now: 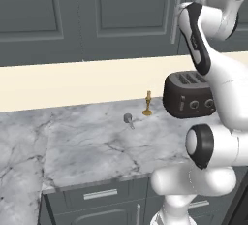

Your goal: Pick the pan from the cabinet and place it on the stove. Then turn on the stove burner for the pan.

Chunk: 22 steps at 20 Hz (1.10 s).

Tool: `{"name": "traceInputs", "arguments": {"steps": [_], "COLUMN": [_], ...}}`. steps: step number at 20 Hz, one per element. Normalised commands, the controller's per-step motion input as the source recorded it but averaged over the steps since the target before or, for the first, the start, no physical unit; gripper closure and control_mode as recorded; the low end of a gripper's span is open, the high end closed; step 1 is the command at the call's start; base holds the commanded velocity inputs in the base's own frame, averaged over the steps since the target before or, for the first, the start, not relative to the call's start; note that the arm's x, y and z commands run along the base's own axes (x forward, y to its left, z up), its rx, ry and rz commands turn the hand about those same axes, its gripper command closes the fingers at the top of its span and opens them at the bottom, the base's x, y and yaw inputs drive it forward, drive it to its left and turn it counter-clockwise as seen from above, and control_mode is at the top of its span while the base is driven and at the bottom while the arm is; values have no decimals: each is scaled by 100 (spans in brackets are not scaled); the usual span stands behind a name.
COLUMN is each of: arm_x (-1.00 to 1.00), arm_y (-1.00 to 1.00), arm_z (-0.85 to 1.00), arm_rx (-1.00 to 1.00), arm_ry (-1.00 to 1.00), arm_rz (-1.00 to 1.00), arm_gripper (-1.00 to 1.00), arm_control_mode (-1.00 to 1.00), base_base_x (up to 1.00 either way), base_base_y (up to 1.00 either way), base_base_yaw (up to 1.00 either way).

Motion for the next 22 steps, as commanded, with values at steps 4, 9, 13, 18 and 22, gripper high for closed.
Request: {"name": "traceInputs", "arguments": {"steps": [4,9,13,18,22], "arm_x": [8,12,21,27,25], "arm_y": [-10,-2,0,0,0], "arm_z": [0,0,0,0,-3], "arm_rx": [0,0,0,0,0], "arm_ry": [-1,-1,0,0,0], "arm_rz": [0,0,0,0,0], "arm_gripper": [-100,-100,-100,-100,100], "arm_control_mode": [-100,-100,-100,-100,-100], "base_base_x": [0,0,0,0,0], "base_base_y": [0,0,0,0,0], "base_base_yaw": [0,0,0,0,0]}}
